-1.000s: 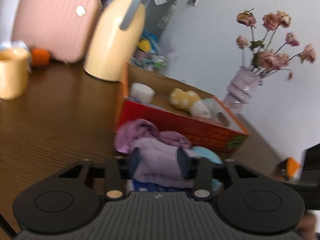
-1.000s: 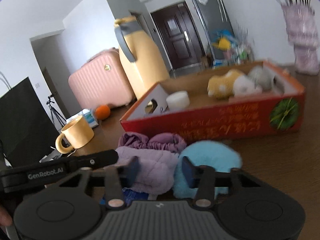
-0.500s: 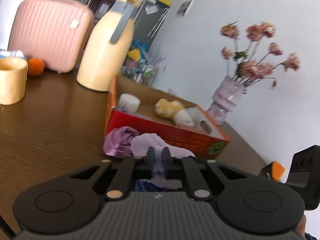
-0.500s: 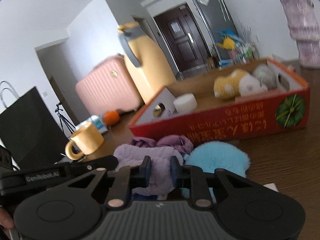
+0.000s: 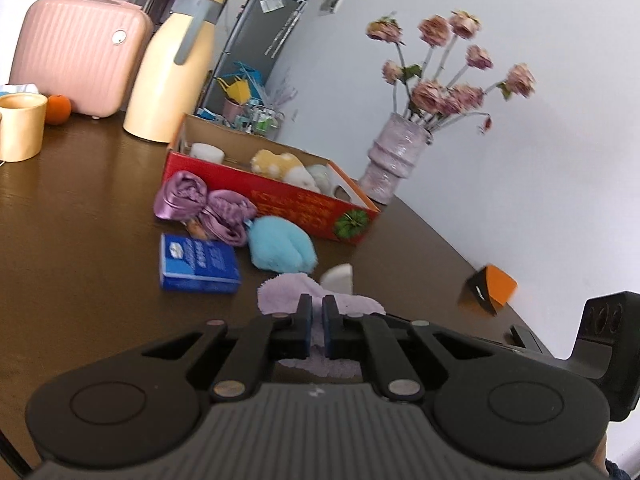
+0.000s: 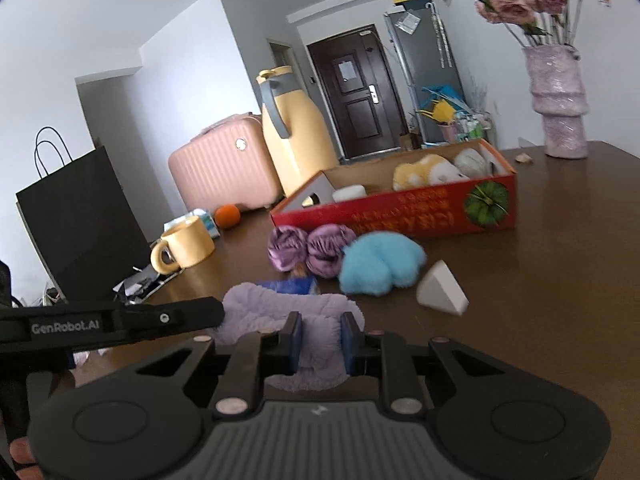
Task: Organize soft objects
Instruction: 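Carry the lavender towel into the box and open both grippers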
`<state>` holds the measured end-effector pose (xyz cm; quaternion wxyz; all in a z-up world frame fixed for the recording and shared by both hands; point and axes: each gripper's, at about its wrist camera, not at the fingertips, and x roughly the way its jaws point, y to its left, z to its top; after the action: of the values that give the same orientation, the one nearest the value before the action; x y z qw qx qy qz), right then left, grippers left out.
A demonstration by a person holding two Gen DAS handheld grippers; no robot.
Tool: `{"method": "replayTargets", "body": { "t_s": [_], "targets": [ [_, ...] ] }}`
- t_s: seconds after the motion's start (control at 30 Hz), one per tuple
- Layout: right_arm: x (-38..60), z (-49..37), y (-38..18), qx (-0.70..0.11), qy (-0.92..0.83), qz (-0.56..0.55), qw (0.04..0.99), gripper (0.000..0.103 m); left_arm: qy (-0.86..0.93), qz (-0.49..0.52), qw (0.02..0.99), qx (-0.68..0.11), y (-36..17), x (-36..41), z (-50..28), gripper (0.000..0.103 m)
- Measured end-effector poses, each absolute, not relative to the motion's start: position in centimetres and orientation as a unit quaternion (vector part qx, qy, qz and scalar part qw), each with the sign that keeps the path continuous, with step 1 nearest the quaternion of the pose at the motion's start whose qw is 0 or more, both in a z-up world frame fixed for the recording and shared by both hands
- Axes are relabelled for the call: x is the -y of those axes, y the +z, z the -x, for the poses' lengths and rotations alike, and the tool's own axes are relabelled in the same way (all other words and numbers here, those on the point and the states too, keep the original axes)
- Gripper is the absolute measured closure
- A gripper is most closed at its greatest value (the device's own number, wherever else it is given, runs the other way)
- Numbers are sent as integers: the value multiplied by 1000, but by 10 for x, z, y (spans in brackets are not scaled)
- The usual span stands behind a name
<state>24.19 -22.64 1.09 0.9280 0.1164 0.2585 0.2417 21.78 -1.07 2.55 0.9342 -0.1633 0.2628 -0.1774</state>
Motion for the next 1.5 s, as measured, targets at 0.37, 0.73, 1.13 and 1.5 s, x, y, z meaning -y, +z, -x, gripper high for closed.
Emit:
{"method": "replayTargets", "body": {
  "t_s": [0.37,0.73,1.13,1.5],
  "targets": [
    [248,-212,11,-243,230,-125,934,84,-190,153,935,-257,34,27,-214,98],
    [228,-365,90,-210,241,-75,944,84,-201,168,928,-267,99,8,-415,100],
    [136,-599,58,-362,217,-18,906,85,-89,81,917,-380,44,-18,-595,100],
    [104,-631,19,-413,208,1,887,83,-58,16,918,-392,19,-27,-596,96]
  ]
}}
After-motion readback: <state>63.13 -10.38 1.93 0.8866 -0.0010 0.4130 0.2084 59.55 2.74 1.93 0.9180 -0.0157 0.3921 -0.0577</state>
